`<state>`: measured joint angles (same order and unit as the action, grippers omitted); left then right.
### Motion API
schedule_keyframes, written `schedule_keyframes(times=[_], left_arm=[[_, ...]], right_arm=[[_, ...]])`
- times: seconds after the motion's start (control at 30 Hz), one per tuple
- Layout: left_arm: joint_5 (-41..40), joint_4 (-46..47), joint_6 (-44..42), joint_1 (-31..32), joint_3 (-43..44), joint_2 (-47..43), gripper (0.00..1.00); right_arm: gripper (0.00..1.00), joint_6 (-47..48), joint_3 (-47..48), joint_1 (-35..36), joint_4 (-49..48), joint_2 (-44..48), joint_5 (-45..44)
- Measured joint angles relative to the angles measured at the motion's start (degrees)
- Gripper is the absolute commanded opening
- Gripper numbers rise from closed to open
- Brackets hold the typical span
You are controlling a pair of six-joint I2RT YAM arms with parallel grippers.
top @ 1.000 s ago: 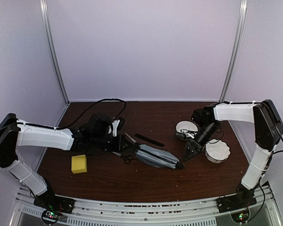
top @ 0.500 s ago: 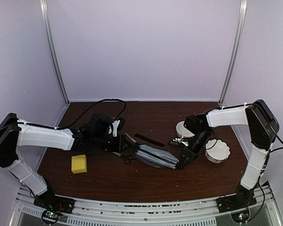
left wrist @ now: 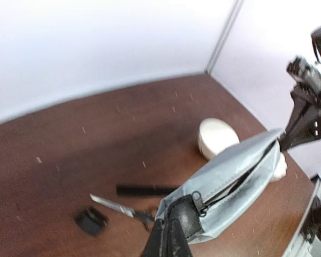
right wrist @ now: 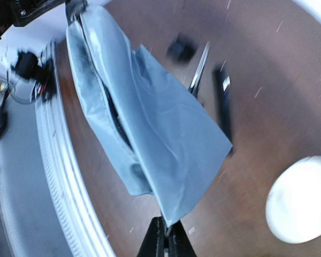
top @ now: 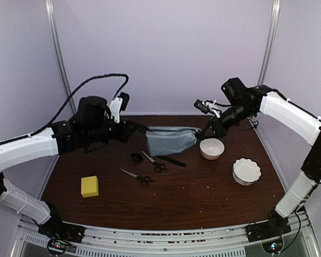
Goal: Sort the hair-cutting tools
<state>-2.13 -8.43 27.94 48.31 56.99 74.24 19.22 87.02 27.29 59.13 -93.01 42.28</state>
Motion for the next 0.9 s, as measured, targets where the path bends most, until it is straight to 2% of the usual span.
schedule_keyframes(times=[0.07, 0.13, 0.23, 0.3, 0.4, 0.5, 0.57, 0.7, 0.87, 0.9], left_arm=[[-1.99, 0.46, -3.67, -2.51, 7.41, 1.75, 0.00], [-0.70, 1.57, -5.46, -3.48, 9.57, 3.13, 0.00], [0.74, 0.11, -6.78, 2.80, 7.91, 6.27, 0.00], [1.44, -2.89, -7.37, 8.55, 7.87, 9.20, 0.00], [-0.92, -8.00, -9.44, 12.83, 8.00, 9.49, 0.00], [-6.69, -4.50, -11.32, 11.72, 8.28, 3.26, 0.00], [-9.27, -2.05, -11.43, 10.84, 10.21, -0.76, 0.00], [-12.79, 3.54, -10.78, 8.70, 14.36, -3.10, 0.00], [-11.74, 3.10, -8.35, 6.64, 7.98, 0.52, 0.00], [-11.19, 2.16, -7.87, 6.64, 6.62, 1.25, 0.03]], right_arm=[[0.00, -0.63, 5.75, 0.07, -1.14, -0.96, -1.20], [0.00, 0.46, 4.74, 1.03, -2.43, -2.49, -0.98], [0.00, 2.71, -6.95, 5.90, -2.73, -3.80, -2.75], [0.00, 2.97, -11.80, 8.79, 1.90, -6.58, -3.54], [0.00, 1.70, -7.21, 6.05, 5.40, -9.53, -4.63], [0.00, 0.42, 2.47, 1.44, 3.13, -11.37, -4.72], [0.00, -0.09, 4.50, -0.17, 1.14, -11.28, -4.59], [0.00, -0.17, 1.75, 0.94, 0.37, -11.45, -3.39], [0.00, -0.15, -0.17, 2.49, 0.79, -11.41, -0.68], [0.00, -0.15, -0.17, 2.60, 0.85, -11.30, -0.20]])
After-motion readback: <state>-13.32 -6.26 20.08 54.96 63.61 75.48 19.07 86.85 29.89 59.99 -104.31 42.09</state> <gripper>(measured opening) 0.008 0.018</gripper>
